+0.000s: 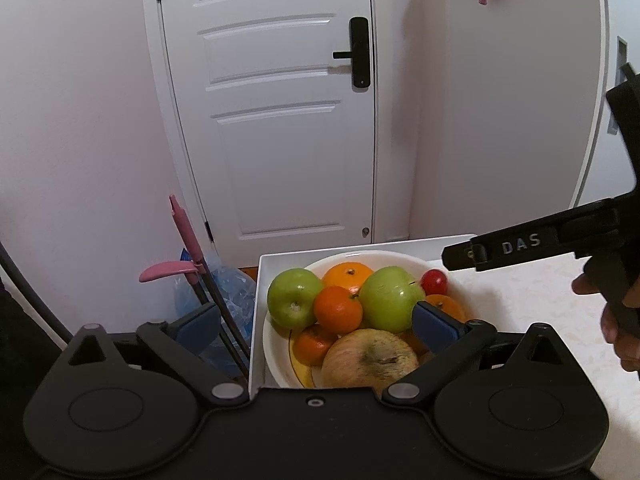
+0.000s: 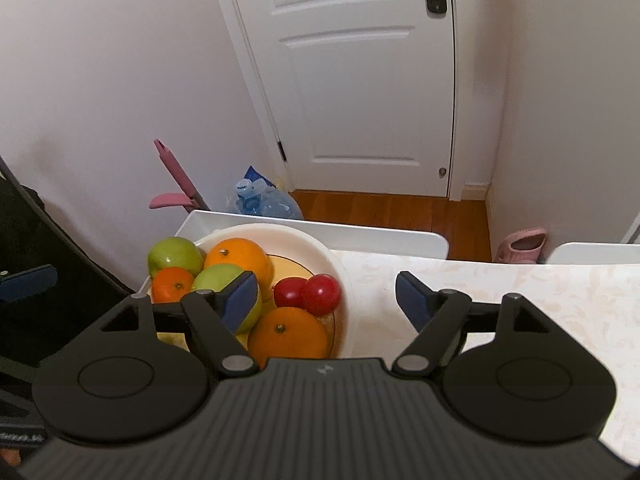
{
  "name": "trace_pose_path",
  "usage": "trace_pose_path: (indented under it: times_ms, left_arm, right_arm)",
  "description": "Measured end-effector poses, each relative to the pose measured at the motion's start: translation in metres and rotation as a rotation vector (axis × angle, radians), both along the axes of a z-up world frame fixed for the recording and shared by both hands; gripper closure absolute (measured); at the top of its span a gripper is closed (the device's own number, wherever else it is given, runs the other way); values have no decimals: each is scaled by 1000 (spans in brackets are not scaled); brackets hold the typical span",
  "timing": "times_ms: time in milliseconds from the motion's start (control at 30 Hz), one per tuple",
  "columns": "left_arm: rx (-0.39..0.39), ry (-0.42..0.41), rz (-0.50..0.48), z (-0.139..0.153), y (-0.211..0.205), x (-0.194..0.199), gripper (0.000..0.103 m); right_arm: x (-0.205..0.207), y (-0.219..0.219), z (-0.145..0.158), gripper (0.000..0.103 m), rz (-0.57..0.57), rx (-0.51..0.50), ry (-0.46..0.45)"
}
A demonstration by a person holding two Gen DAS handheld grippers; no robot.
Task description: Organize fruits
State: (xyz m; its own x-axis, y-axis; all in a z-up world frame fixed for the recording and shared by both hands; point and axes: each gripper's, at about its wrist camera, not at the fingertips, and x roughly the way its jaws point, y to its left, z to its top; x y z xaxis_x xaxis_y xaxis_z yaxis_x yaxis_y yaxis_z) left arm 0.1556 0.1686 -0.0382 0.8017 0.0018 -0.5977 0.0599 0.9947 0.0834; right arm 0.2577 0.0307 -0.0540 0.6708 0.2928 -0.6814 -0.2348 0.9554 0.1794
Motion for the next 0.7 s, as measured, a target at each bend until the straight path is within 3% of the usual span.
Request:
trace_pose_path:
  times_ms: [433,567,700]
  left_arm:
    - [-1,-77,35,57,-55,-63,0]
    - [-20,-88,61,74,-72,-89,0]
    - [-36,-97,79,88,-86,-114,0]
  right_arm:
    - [-101,-60,76,12,0,-13,-102]
    - [-136,-84,96,1,-18,-31,-135]
    - [-168,-106,110,0,-55,-46,-143]
